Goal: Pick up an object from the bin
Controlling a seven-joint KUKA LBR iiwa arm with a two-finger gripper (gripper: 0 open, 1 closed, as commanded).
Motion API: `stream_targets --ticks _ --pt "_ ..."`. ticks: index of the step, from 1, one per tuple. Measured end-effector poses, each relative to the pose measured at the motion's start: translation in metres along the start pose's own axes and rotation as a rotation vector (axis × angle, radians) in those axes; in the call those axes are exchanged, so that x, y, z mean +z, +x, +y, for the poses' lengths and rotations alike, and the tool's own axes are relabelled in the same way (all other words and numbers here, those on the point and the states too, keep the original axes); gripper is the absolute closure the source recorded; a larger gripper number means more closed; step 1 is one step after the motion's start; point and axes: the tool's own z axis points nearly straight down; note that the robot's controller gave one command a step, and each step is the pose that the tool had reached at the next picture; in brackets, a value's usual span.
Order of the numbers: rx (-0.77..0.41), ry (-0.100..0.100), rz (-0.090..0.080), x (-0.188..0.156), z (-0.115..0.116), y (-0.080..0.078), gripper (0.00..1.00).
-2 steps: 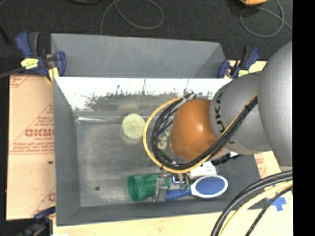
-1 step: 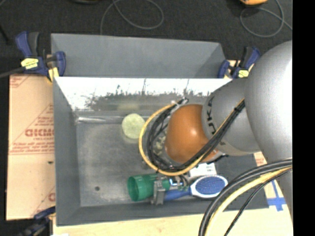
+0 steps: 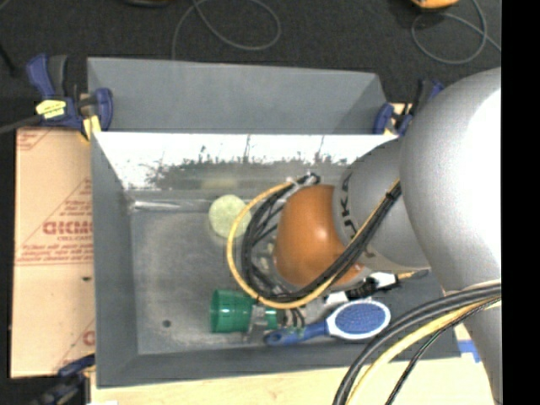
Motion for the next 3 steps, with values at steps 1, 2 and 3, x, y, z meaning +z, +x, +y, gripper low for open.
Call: stream_targets --ticks 1,2,3 --pt "0.000 0.000 0.000 0.000 0.000 0.000 1.00" --pt "-0.001 0.000 -0.001 -0.005 0.000 0.001 1.00" --pt "-0.001 0.001 0.001 -0.021 -0.001 0.002 1.00"
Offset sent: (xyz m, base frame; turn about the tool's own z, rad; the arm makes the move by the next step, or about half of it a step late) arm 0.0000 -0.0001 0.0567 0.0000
